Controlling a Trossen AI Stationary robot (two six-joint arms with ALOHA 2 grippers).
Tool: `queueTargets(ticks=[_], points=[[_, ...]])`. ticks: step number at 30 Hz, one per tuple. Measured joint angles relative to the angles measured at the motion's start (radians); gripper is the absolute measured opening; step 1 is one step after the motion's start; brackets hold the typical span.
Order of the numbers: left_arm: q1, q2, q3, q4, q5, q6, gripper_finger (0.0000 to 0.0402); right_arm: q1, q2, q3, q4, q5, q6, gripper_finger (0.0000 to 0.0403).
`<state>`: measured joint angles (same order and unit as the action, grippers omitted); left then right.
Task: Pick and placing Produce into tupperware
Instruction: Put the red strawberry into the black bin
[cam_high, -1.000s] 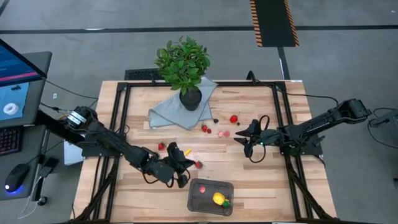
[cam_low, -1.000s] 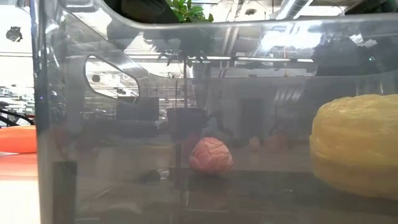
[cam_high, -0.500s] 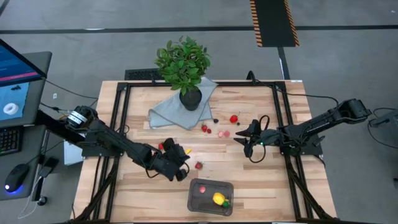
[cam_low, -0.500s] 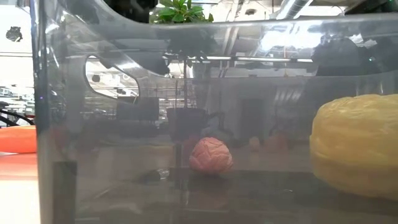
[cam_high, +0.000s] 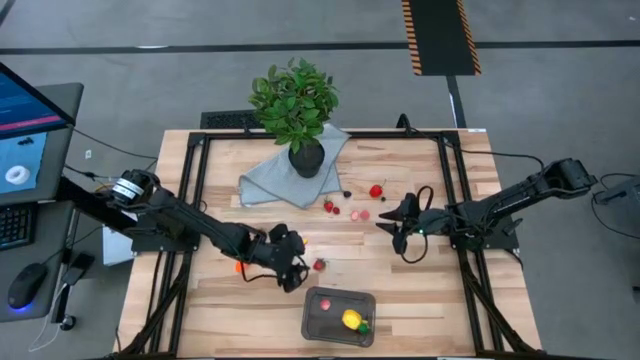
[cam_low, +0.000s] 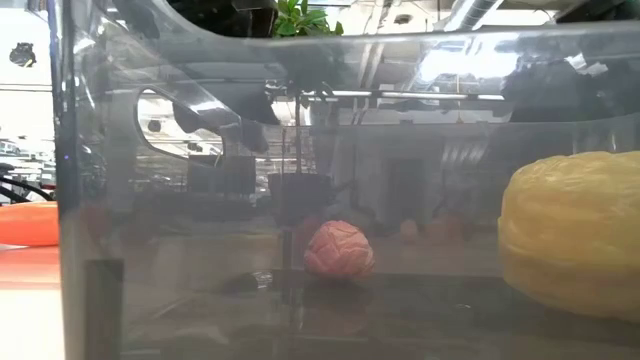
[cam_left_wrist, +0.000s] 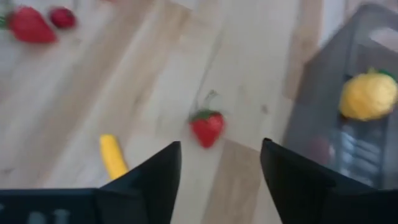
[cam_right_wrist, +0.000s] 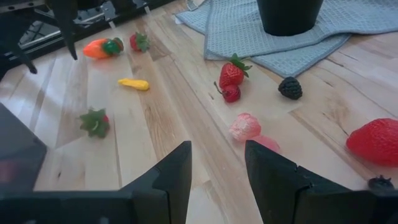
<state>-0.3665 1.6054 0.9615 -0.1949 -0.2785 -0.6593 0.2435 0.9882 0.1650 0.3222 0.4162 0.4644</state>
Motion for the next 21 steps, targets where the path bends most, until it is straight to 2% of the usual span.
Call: queueTargets(ticks=[5, 14, 21], points=[[0.031, 0.000, 0.000, 0.033, 0.093, 0.007, 0.0239, -0.001, 0.000, 0.000, 0.000, 0.000, 0.000, 0.0171], [0.088, 0.034, 0.000, 0.038, 0.095, 0.039, 0.0225, -0.001, 0.000, 0.000, 0.000, 0.000, 0.000, 0.0171], [0.112, 0.114, 0.000, 0.126, 0.213, 0.055, 0.0222, -0.001, 0.000, -0.001, -0.005, 0.000, 0.000, 0.0171]])
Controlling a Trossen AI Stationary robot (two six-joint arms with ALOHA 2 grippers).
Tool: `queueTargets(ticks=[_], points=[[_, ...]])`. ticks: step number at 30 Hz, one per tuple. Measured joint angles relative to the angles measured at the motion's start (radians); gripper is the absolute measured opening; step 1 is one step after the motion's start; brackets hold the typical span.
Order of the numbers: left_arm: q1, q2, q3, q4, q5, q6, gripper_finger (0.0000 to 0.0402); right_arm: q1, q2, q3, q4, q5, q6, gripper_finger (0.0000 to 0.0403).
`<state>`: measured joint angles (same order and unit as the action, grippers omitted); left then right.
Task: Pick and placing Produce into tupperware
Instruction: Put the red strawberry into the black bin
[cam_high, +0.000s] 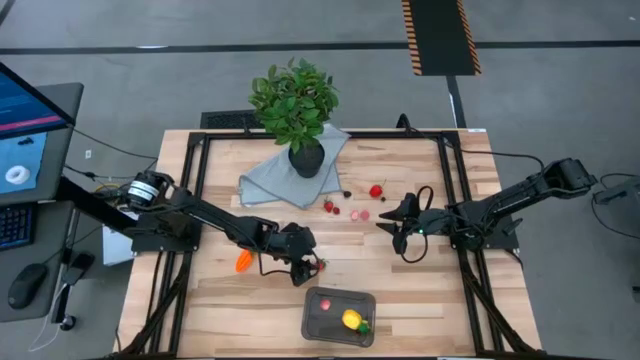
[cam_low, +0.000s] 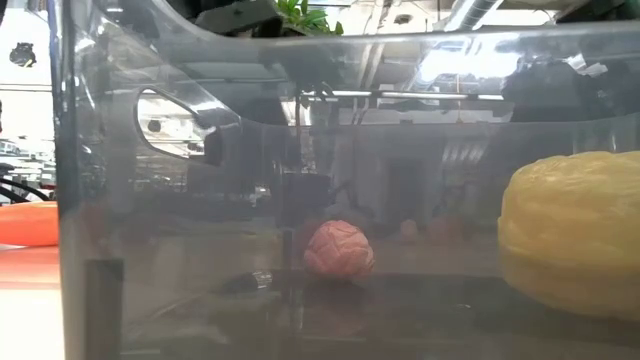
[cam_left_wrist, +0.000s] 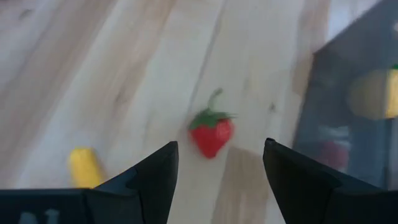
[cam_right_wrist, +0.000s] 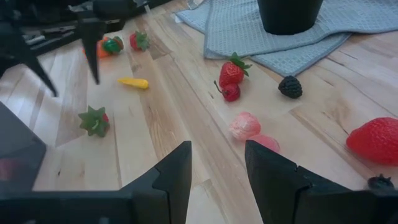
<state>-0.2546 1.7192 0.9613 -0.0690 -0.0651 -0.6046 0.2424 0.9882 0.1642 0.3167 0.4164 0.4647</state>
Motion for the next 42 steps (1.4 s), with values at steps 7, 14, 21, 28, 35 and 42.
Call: queueTargets(ticks=[7, 14, 21, 28, 35, 42], points=[[0.000, 0.024, 0.000, 0.022, 0.007, 0.017, 0.0222, 0.000, 0.000, 0.000, -0.001, 0.000, 0.000, 0.0171], [0.005, 0.052, 0.006, 0.044, 0.016, 0.042, 0.0222, 0.000, 0.000, 0.000, 0.003, 0.000, 0.000, 0.0171], [0.009, 0.051, 0.006, 0.043, 0.020, 0.064, 0.0222, 0.000, 0.000, 0.000, 0.002, 0.000, -0.001, 0.0171], [0.018, 0.051, 0.006, 0.068, 0.044, 0.097, 0.0222, -0.001, 0.000, 0.000, 0.003, 0.000, -0.001, 0.0171], [0.040, 0.072, 0.004, 0.081, 0.060, 0.100, 0.0222, -0.001, 0.000, 0.000, 0.004, 0.001, -0.001, 0.0171], [0.039, 0.136, 0.017, 0.122, 0.069, 0.104, 0.0222, -0.001, 0.000, 0.001, -0.002, 0.000, -0.001, 0.0171]])
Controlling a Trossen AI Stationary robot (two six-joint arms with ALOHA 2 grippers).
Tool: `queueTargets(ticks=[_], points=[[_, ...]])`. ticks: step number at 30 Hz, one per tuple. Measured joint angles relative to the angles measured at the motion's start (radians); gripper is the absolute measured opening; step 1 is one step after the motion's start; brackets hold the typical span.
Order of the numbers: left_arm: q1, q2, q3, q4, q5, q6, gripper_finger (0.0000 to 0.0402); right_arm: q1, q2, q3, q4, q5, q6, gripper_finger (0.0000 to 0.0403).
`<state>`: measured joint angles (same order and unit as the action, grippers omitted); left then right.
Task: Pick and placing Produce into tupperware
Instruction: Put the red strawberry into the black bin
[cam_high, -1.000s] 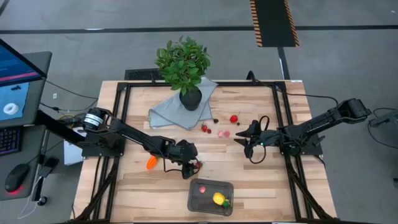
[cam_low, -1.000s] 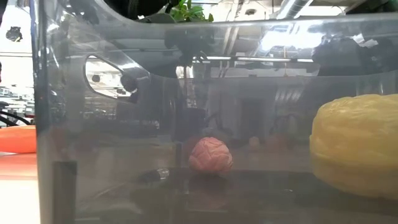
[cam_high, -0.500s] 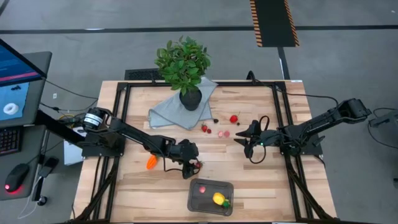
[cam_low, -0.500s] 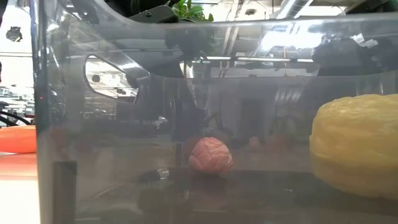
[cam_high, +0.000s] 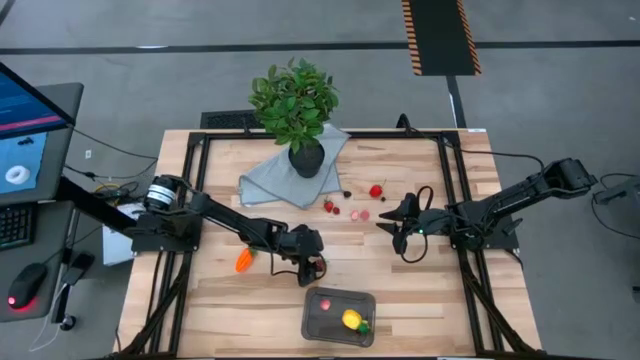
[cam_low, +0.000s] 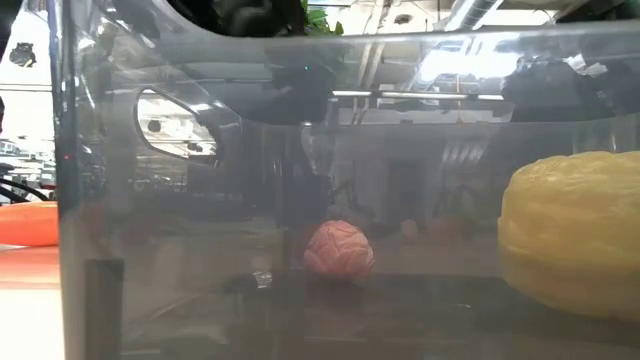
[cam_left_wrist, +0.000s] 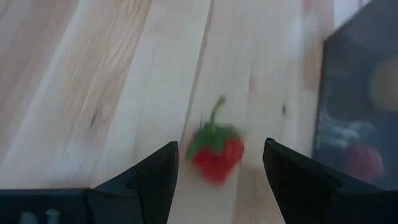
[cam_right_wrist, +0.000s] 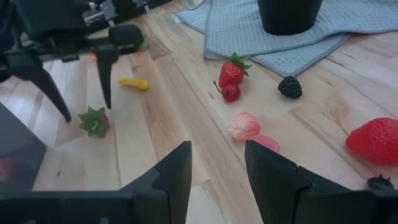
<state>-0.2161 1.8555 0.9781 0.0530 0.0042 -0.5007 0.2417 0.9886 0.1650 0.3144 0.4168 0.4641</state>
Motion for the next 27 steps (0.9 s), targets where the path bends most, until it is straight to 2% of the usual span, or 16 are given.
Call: queueTargets(ticks=[7, 22, 27], points=[[-0.001, 0.063, 0.058, -0.022, 0.052, 0.017, 0.0222, 0.000, 0.000, 0.000, -0.002, 0.000, 0.000, 0.0171], [0.000, 0.082, 0.065, -0.036, 0.041, 0.018, 0.0221, 0.000, 0.000, 0.000, -0.007, 0.000, 0.000, 0.0171], [0.000, 0.083, 0.064, -0.041, 0.040, 0.019, 0.0184, 0.000, 0.000, 0.000, -0.007, 0.000, 0.000, 0.0171]])
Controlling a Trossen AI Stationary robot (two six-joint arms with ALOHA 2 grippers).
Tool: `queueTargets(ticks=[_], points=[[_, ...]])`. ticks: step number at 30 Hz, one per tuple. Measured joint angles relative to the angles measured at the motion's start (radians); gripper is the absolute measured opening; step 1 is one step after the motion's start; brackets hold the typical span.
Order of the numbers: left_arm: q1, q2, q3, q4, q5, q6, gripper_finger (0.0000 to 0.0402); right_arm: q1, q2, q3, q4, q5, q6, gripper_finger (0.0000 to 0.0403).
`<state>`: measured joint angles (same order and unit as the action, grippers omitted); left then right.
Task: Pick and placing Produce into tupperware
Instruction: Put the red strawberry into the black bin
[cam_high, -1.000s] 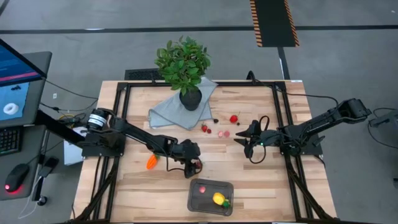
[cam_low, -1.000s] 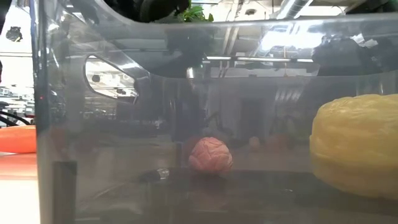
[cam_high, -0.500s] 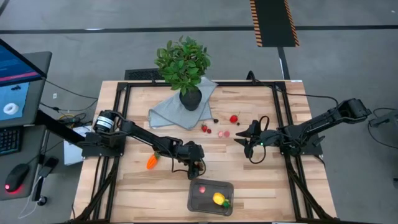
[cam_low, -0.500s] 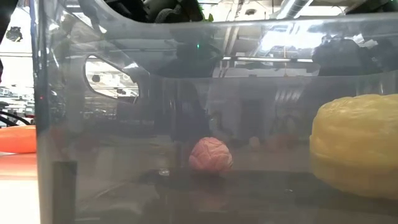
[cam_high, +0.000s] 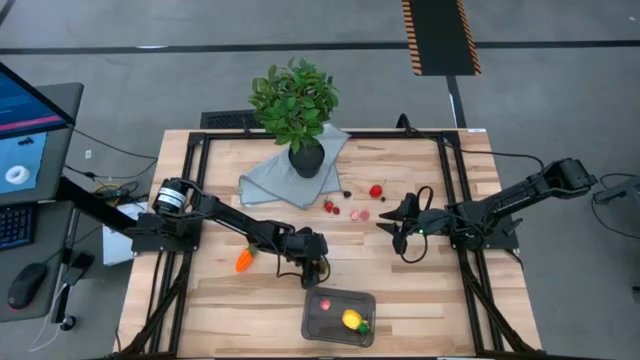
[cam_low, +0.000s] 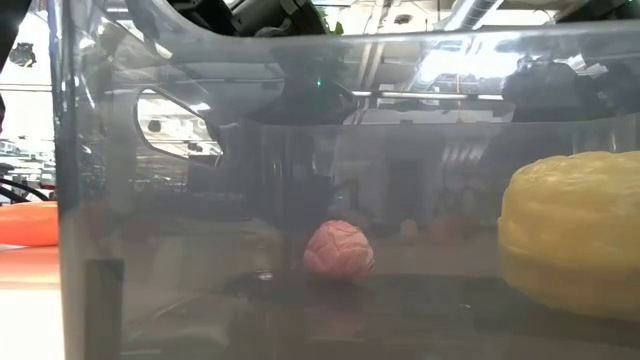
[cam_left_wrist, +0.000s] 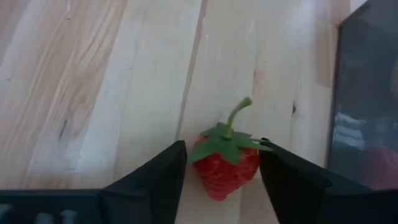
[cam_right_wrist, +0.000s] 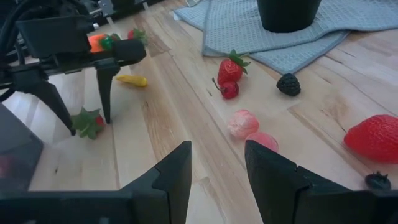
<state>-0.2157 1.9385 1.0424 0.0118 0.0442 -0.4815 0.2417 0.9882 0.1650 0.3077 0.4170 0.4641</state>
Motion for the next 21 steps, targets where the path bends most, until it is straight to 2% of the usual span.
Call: queueTargets(ticks=[5, 9, 15, 21], points=[[0.000, 0.000, -0.001, 0.006, -0.004, 0.005, 0.0127, 0.000, 0.000, 0.000, 0.000, 0.000, 0.000, 0.0171], [0.000, 0.001, -0.001, 0.007, -0.004, 0.005, 0.0127, 0.000, 0.000, 0.000, 0.000, 0.000, 0.000, 0.0171], [0.005, -0.001, 0.003, 0.003, -0.004, 0.005, 0.0169, 0.000, 0.000, 0.000, 0.000, 0.000, 0.000, 0.0171], [0.018, 0.000, 0.052, -0.009, -0.002, 0.027, 0.0136, 0.000, 0.000, 0.000, 0.000, 0.000, 0.000, 0.0171]])
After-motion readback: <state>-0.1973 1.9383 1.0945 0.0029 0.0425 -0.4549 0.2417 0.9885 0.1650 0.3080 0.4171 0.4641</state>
